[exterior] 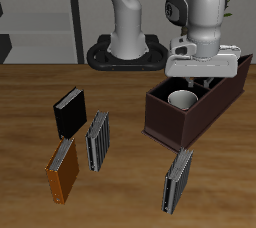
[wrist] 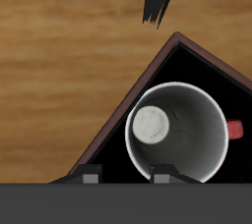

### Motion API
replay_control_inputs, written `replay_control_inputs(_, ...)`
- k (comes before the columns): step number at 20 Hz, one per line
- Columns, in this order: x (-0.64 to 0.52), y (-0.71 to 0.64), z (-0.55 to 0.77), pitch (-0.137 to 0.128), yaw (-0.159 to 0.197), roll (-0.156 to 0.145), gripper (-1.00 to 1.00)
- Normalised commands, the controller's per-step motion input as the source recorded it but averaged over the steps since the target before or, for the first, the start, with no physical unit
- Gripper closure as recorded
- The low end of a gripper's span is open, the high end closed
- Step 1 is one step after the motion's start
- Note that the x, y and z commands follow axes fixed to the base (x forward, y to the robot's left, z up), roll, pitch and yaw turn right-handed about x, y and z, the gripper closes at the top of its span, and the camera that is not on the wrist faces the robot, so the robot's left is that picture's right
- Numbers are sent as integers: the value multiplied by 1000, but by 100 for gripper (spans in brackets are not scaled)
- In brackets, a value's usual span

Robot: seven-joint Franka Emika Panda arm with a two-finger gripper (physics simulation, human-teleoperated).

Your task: Place the red mug into the left desk caddy's right compartment and place the left striped book into the left desk caddy's back compartment

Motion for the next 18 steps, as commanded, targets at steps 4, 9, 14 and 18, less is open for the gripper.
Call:
replay_control_inputs(4, -1, -25, 34, 13, -15, 2, -100)
replay_control_inputs(9, -90, -72, 186, -8, -3, 19, -100)
replay_control_inputs(14, -121, -171, 262, -40, 39, 41, -100)
replay_control_inputs(18, -66, -250, 121, -11, 10, -8, -100)
